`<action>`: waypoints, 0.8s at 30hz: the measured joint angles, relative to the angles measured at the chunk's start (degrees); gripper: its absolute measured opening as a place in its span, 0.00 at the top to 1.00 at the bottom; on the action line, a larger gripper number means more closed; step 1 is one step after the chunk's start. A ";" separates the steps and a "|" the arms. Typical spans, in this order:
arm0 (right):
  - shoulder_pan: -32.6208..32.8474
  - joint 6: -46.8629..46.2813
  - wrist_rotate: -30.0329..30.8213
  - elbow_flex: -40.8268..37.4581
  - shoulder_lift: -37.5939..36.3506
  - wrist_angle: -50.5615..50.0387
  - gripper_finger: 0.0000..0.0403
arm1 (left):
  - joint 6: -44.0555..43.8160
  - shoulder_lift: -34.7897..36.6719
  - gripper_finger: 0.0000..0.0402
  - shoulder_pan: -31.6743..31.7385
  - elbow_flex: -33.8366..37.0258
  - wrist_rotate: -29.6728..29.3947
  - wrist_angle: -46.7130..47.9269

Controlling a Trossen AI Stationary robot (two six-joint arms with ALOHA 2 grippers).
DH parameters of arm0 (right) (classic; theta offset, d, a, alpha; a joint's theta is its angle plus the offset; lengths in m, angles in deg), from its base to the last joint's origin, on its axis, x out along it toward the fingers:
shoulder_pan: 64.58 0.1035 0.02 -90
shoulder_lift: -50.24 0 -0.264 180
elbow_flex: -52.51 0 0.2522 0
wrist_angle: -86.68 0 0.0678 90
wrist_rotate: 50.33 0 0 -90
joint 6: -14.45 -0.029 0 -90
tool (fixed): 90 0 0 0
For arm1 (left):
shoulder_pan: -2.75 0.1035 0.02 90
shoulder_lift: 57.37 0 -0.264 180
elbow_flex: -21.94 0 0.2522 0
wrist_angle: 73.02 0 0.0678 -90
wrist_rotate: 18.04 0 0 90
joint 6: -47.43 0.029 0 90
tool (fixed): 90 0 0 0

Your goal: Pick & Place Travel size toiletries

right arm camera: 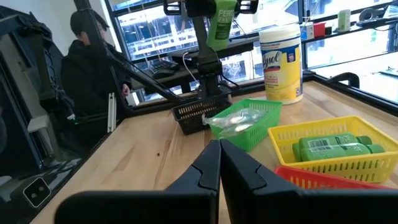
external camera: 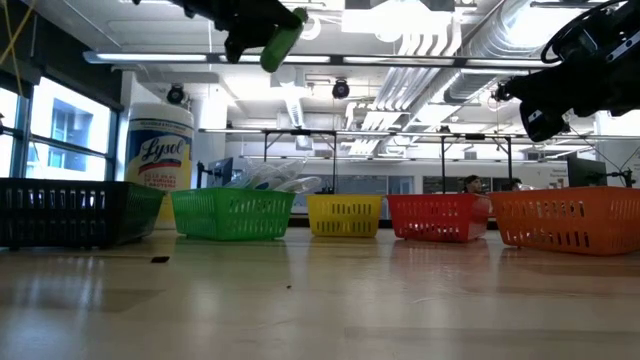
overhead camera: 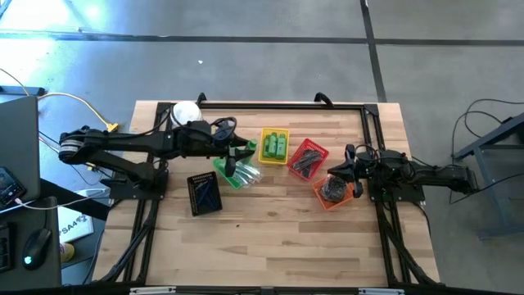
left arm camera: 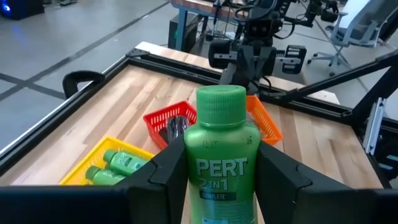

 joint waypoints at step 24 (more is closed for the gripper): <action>-0.01 3.39 2.60 -0.01 0.20 -0.24 1.00 | -3.90 -9.47 0.65 11.43 -3.87 2.57 -1.32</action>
